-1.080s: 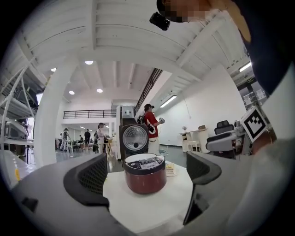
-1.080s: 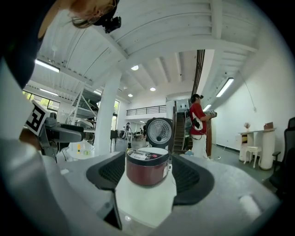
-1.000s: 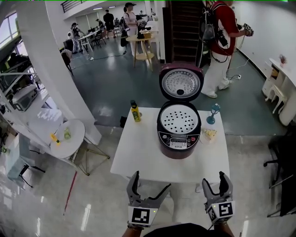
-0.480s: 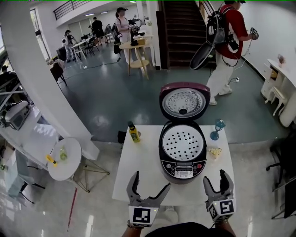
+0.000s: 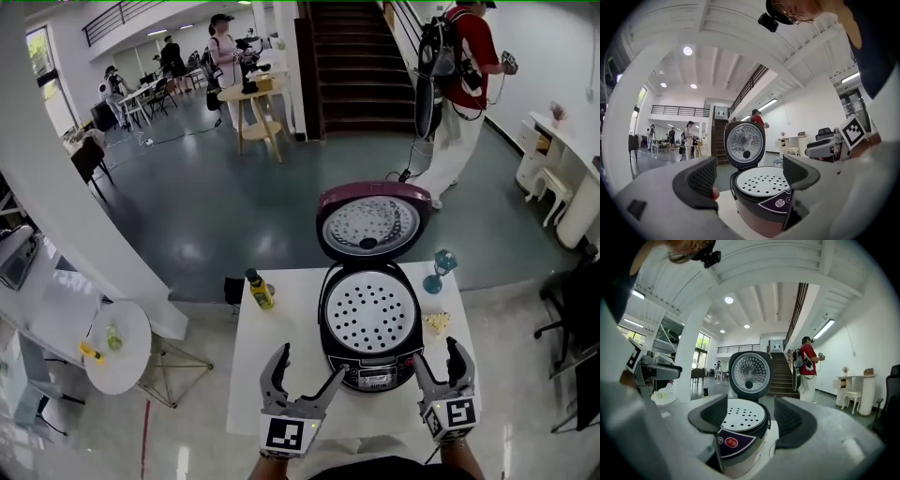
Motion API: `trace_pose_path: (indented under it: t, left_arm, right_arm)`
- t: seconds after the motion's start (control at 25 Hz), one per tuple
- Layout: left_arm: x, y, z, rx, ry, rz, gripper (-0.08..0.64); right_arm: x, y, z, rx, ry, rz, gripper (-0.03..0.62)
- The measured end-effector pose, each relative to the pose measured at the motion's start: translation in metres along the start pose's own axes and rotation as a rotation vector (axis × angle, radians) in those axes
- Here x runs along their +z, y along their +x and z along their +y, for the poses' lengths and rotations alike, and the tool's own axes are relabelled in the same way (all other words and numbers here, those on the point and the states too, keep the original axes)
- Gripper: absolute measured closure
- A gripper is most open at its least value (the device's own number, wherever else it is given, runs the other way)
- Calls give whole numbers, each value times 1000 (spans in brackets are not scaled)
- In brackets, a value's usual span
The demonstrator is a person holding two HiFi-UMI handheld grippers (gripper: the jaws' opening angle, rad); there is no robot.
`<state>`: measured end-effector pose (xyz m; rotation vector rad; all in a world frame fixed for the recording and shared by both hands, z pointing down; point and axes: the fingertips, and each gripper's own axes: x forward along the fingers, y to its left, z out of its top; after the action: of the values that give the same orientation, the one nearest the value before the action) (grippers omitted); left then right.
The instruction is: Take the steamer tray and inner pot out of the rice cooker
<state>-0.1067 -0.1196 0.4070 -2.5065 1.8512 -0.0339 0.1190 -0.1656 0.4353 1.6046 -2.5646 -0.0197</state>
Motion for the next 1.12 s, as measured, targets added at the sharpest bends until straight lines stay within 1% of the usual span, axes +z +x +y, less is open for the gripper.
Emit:
trace_pose_path:
  t: [0.16, 0.32, 0.4, 0.44, 0.56, 0.64, 0.68, 0.76, 0.88, 1.04, 1.12]
  left_arm:
    - [-19, 25, 6, -50, 10, 64, 123]
    - [-36, 50, 14, -55, 36, 159, 121]
    - [-46, 63, 17, -64, 49, 221, 121]
    - [-51, 70, 18, -77, 44, 255, 121]
    - [-65, 91, 19, -130, -3, 352, 118]
    - [-77, 103, 22, -131, 2, 413, 117]
    - [-83, 110, 25, -122, 16, 443, 117]
    - [-94, 124, 28, -121, 36, 491, 117]
    - [-105, 141, 25, -173, 51, 526, 110]
    - [-119, 161, 22, -217, 77, 596, 103]
    - [-126, 171, 20, -242, 71, 644, 103]
  right_arm:
    - [0, 20, -10, -2, 12, 30, 282]
    - [-11, 41, -12, 11, -22, 82, 283]
    - [-24, 54, -13, 22, -37, 142, 282]
    - [-30, 62, -14, 33, -39, 183, 282]
    - [-45, 88, -21, 60, -36, 293, 268]
    - [-52, 103, -28, 70, -49, 356, 267]
    - [-54, 111, -32, 77, -66, 384, 266]
    - [-57, 126, -37, 87, -131, 435, 265]
    - [-65, 145, -40, 106, -231, 513, 265]
    - [-83, 167, -37, 173, -297, 624, 264]
    - [-91, 177, -37, 189, -342, 683, 264]
